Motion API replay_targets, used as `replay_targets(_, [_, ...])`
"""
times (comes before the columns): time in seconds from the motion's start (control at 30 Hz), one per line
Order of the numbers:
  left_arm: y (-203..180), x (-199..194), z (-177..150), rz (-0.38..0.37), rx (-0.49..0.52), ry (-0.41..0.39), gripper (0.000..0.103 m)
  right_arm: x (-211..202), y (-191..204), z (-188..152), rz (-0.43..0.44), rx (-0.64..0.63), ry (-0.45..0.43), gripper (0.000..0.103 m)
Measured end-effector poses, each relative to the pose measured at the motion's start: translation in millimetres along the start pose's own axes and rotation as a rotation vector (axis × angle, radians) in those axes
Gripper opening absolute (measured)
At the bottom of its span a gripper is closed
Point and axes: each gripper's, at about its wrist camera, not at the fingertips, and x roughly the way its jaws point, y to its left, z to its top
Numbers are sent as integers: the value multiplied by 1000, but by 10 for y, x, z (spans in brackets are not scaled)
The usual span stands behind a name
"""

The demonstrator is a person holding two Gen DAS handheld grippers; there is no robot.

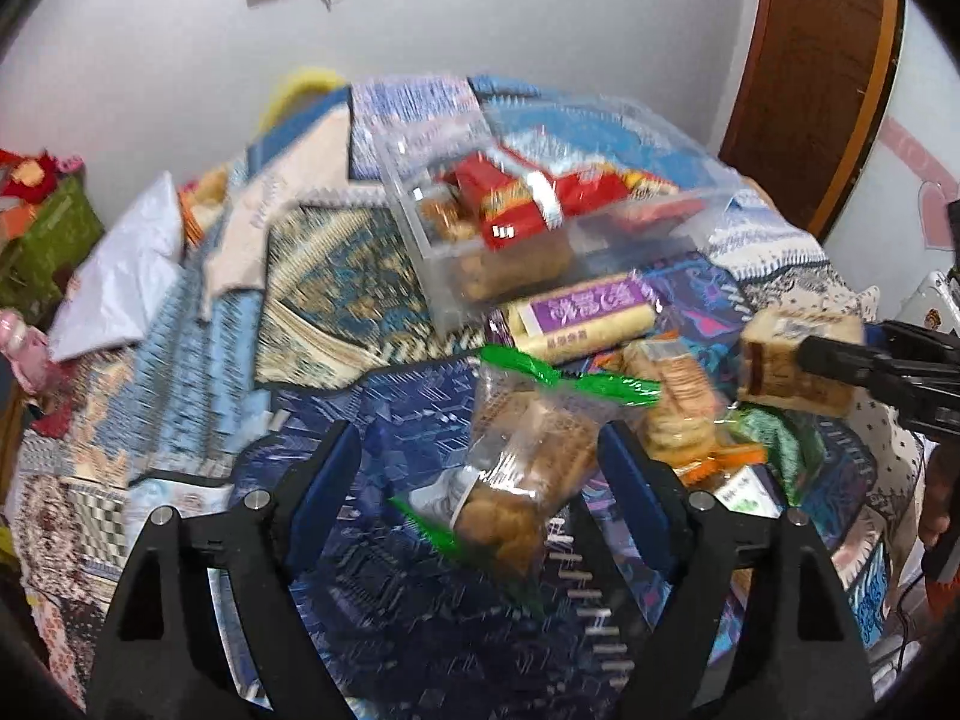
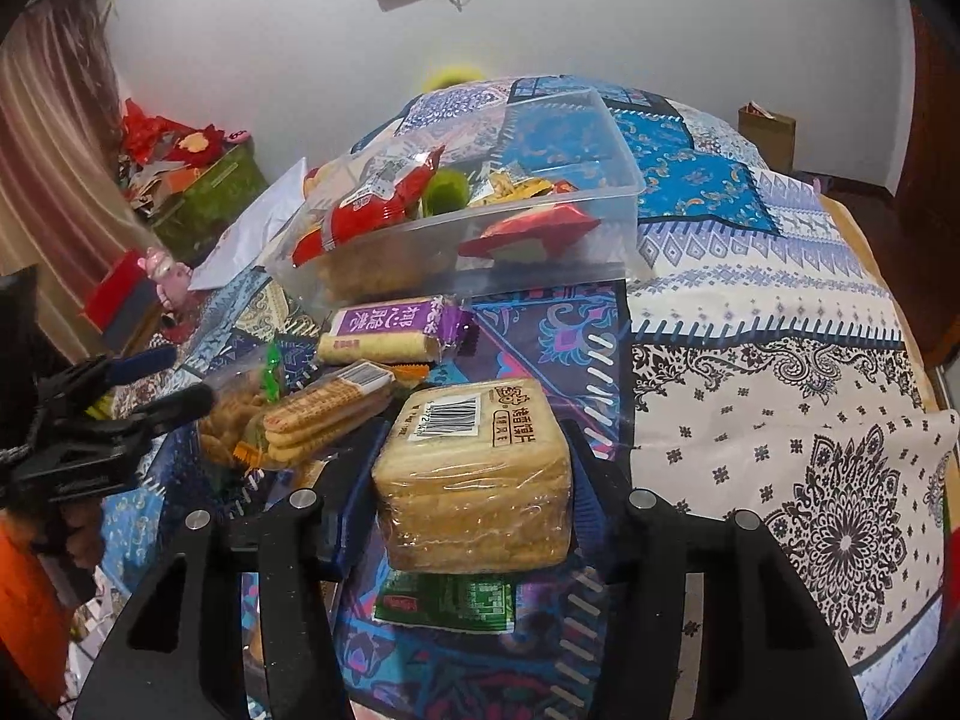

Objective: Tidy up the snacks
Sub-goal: 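Grasp the green-zip bag of fried snacks with the left tool while the right grasps the wrapped cracker block, then carry both items into the clear box and open both tools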

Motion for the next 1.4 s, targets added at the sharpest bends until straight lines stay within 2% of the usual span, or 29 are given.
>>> replay_targets(0.1, [21,221,-30,-40,-26,51,81,-13,-3,-1,-9,-11,-2,52])
replay_targets(0.2, [26,314,-59,-30,-54,48,81,-11,-32,-2,-15,-9,0,52])
replay_targets(0.27, [18,304,-65,-30,-66,28,69,-16,-60,5,-14,-2,-2,52])
replay_targets(0.3, [15,302,-68,-52,-71,30,54,-20,-67,11,-13,0,-3,52])
replay_targets(0.47, [-28,186,-100,-4,-58,6,49,-96,-65,78,-4,3,-31,52])
replay_targets(0.67, [30,-97,-54,19,-81,-54,48,-214,-10,233,-2,-18,-79,52])
replay_targets(0.97, [101,-547,337,25,-123,-202,49,-355,87,550,-6,-52,-163,52])
replay_targets(1.23, [165,-559,736,24,-153,-253,49,-375,131,873,-14,-65,-239,52])
replay_targets(1.4, [205,-395,992,0,-197,-248,49,-261,140,1047,-24,-64,-253,52])
